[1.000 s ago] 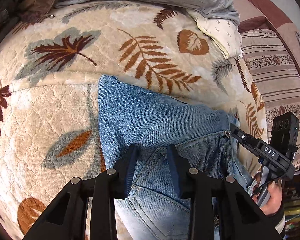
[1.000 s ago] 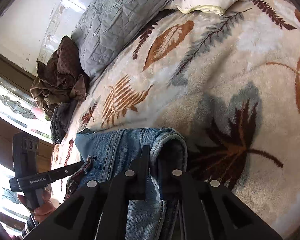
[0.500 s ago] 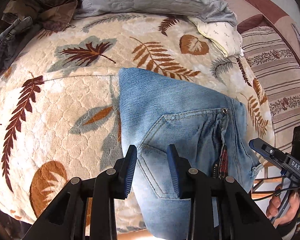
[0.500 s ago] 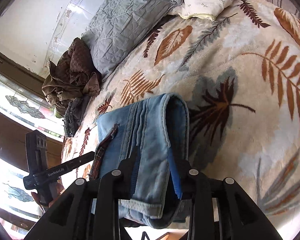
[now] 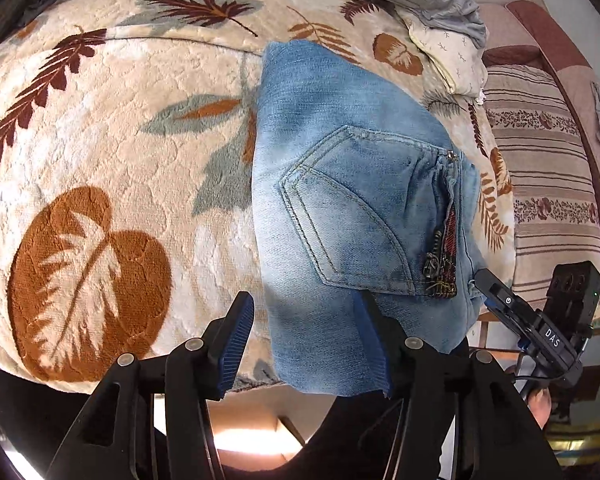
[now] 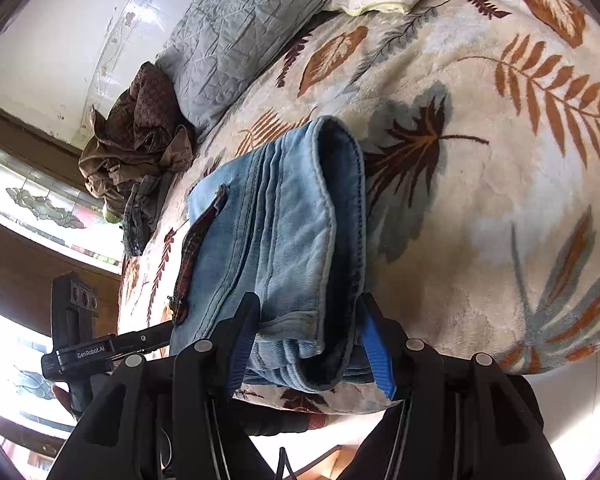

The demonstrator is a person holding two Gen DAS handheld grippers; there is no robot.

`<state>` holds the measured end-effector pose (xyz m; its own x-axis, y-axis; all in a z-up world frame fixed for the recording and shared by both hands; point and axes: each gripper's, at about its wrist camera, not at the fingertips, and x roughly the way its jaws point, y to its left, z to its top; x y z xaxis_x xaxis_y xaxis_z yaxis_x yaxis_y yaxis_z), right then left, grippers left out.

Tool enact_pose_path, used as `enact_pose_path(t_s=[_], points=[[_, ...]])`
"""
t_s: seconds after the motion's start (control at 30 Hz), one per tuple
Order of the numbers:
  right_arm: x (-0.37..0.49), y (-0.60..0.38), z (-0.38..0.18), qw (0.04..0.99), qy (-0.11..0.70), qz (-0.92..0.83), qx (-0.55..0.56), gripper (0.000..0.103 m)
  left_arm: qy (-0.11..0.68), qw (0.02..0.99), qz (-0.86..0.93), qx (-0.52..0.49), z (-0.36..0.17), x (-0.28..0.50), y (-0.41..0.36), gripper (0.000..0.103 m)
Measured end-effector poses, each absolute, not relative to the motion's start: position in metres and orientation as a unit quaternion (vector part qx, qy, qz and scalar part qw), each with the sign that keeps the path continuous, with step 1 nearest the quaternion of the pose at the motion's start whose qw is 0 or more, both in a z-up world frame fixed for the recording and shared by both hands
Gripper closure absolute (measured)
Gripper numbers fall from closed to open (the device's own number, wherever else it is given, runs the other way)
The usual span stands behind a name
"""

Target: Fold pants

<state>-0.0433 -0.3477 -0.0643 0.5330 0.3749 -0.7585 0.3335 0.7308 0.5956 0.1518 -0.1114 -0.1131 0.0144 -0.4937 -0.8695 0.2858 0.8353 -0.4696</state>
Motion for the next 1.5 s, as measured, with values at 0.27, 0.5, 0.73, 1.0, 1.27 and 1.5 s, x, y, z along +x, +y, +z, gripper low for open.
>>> enact_pose_path(t_s=[0.27, 0.5, 0.73, 1.0, 1.27, 1.5], points=[[-0.05, -0.318, -0.005, 0.862, 0.434, 0.061, 0.256, 0.09, 0.629, 0.716, -0.303, -0.006, -0.105, 0.133, -0.138, 0.056], [-0.049, -0.324, -0.071, 0.821, 0.518, 0.02, 0.238, 0.087, 0.619, 0.721, -0.312, 0.021, -0.11, 0.123, -0.146, 0.054], [-0.044, -0.361, -0.037, 0.826, 0.46, 0.014, 0.326, 0.073, 0.588, 0.74, -0.327, -0.014, -0.076, 0.16, -0.125, 0.058], [0.031, -0.392, -0.067, 0.805, 0.454, -0.025, 0.38, 0.071, 0.643, 0.693, -0.313, -0.093, -0.108, 0.236, -0.175, 0.048], [0.06, -0.37, -0.093, 0.827, 0.499, -0.028, 0.257, 0.091, 0.605, 0.75, -0.266, 0.004, -0.137, 0.235, -0.217, 0.044], [0.03, -0.404, -0.082, 0.805, 0.468, 0.003, 0.364, 0.065, 0.599, 0.752, -0.27, -0.06, -0.11, 0.239, -0.167, 0.048]])
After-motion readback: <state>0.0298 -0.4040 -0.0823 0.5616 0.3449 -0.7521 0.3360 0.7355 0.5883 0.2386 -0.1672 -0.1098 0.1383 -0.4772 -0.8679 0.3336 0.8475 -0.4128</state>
